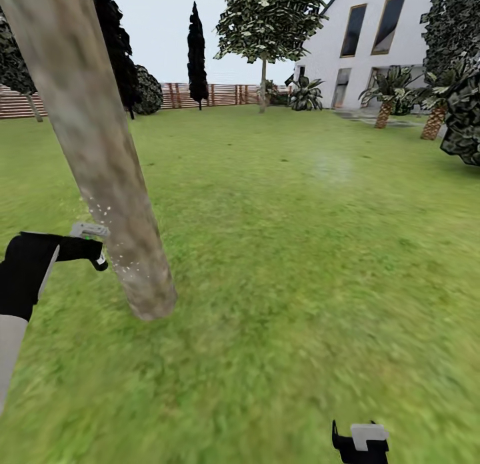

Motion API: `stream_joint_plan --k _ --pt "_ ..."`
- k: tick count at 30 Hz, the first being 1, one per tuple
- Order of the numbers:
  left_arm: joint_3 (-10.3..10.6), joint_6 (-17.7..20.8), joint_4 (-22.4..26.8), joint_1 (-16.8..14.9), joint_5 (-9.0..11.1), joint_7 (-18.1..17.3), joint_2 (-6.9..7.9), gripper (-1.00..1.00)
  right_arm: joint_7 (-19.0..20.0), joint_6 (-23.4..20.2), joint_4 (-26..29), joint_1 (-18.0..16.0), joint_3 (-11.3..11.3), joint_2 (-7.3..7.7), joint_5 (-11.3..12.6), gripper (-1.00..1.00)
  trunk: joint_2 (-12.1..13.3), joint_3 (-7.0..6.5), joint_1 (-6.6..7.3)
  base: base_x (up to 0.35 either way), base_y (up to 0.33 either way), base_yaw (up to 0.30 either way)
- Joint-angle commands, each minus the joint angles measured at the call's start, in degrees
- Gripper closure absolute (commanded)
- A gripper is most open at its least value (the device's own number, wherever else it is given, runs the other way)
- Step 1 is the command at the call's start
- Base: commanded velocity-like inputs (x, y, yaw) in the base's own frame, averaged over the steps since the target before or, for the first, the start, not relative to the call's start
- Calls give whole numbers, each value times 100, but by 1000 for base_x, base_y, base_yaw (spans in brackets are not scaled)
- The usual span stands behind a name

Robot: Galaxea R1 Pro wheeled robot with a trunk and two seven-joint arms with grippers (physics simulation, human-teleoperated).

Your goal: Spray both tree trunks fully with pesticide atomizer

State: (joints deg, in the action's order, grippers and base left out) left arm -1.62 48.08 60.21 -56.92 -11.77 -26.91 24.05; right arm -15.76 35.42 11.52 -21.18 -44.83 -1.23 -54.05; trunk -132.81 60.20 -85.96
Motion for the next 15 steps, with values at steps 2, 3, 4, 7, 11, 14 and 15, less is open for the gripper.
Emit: stream_joint_plan --k 2,3,4,7,11,14,15 --pt "-12 20 0 3 -101 1 -9 100 -3 0 0 0 0 0 0 -100 0 0 0 236 -181 229" --pt "-13 18 0 4 -116 1 -12 100 -3 0 0 0 0 0 0 -100 0 0 0 182 -218 267" --pt "-13 18 0 5 -124 1 -13 100 -3 0 0 0 0 0 0 -100 0 0 0 142 -239 272" --pt "-14 19 0 6 -130 1 -14 100 -4 0 0 0 0 0 0 -100 0 0 0 92 -261 266" --pt "-14 16 -12 31 -132 7 -25 100 -3 0 0 0 -4 0 0 -100 0 0 0 19 -268 61" --pt "-23 17 -68 32 -132 23 -23 100 2 0 6 0 -6 0 0 -100 0 0 0 1 -269 2" --pt "-27 17 -79 32 -132 44 -23 100 1 0 6 0 -7 0 0 -100 0 0 0 0 -269 0"
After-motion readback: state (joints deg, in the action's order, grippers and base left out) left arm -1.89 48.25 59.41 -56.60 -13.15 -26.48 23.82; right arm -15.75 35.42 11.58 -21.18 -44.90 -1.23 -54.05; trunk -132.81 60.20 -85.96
